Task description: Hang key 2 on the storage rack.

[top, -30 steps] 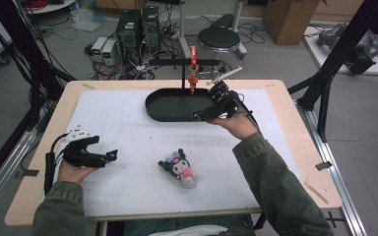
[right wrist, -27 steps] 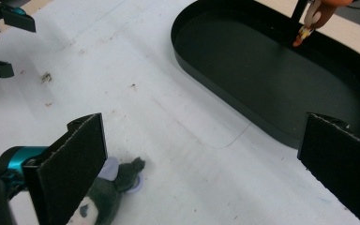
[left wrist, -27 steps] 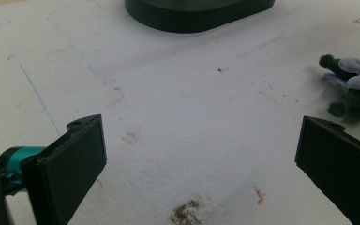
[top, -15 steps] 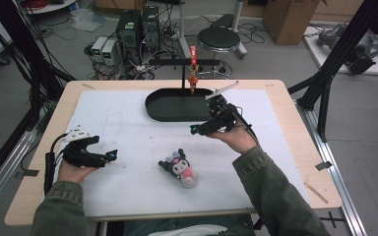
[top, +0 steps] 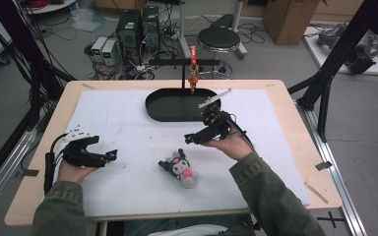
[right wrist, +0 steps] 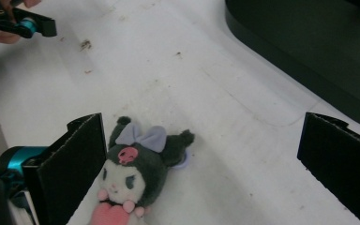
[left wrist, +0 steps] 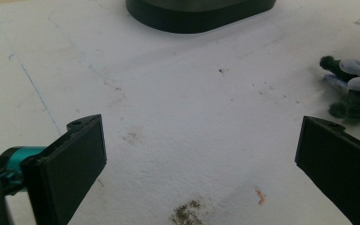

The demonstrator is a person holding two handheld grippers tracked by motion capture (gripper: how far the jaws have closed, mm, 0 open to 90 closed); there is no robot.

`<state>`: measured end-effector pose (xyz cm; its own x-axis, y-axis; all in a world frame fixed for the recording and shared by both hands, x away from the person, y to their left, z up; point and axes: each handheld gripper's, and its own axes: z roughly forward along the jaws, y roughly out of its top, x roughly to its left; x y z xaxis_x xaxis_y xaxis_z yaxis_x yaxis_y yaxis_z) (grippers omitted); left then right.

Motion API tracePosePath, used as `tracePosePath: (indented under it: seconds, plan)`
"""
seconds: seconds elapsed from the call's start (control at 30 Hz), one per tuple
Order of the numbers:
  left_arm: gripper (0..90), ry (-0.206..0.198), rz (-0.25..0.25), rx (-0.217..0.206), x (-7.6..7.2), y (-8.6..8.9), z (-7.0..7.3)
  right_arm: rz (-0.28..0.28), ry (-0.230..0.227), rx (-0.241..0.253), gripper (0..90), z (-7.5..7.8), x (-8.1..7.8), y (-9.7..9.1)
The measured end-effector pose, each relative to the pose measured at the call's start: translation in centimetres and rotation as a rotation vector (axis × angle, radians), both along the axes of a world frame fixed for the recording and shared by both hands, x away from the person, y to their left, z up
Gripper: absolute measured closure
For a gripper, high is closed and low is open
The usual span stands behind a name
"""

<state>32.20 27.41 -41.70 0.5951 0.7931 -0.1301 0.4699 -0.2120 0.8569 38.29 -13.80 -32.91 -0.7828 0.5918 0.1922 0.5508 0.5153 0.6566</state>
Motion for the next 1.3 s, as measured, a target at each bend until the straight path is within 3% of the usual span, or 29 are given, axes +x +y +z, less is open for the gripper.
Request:
tracePosePath:
  seconds: [0.63,1.0,1.17,1.3]
  plan:
    - [2.6,-0.004,0.004,-0.002,-0.1,0.0,0.1,0.062,0.043,-0.053,0.7,-3.0,-1.3,2.0]
    - [2.6,-0.009,0.004,0.0,-0.1,0.1,0.1,0.067,0.082,-0.095,0.7,-4.3,-2.4,3.1]
    - [2.6,-0.01,0.004,-0.002,-0.1,0.1,0.1,0.07,0.091,-0.136,0.7,-4.7,-3.1,3.7]
    - [2.6,-0.009,0.004,-0.003,-0.1,0.1,0.1,0.049,0.113,-0.149,0.6,-5.4,-3.5,3.9]
